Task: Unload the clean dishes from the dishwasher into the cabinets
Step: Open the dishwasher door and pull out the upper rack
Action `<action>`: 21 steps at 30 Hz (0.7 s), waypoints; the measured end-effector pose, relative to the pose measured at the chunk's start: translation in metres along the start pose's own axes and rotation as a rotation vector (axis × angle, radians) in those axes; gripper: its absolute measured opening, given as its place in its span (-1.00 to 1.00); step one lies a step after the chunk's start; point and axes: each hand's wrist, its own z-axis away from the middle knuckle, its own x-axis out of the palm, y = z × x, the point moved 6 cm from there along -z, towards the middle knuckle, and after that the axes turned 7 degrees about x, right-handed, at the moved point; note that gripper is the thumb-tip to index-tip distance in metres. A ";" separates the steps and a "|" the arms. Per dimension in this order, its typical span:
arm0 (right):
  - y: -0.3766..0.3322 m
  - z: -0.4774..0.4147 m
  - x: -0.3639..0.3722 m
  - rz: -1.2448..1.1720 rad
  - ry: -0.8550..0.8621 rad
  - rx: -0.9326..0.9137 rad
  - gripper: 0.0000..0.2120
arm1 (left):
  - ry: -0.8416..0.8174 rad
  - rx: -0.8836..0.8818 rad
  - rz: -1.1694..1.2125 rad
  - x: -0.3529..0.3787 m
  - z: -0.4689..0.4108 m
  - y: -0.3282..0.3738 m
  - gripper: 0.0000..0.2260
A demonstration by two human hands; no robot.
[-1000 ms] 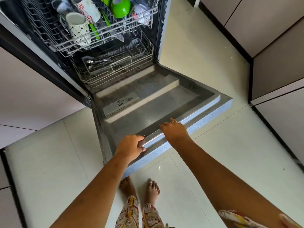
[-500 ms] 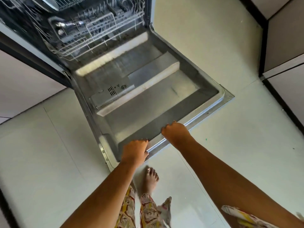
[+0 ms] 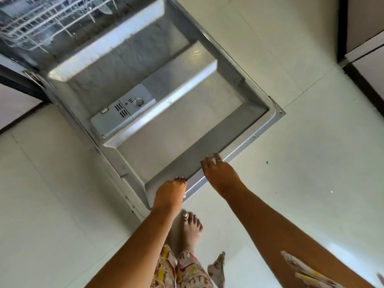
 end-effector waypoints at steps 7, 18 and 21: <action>-0.008 -0.015 0.052 -0.123 -0.119 0.050 -0.44 | -0.078 0.076 -0.130 0.025 -0.022 0.000 -0.80; -0.018 -0.035 0.062 -0.147 -0.273 0.142 -0.37 | -0.184 0.239 -0.037 0.039 -0.023 -0.021 -0.35; -0.018 -0.038 0.055 -0.125 -0.330 0.166 -0.36 | -0.258 0.240 0.029 0.041 -0.016 -0.030 -0.31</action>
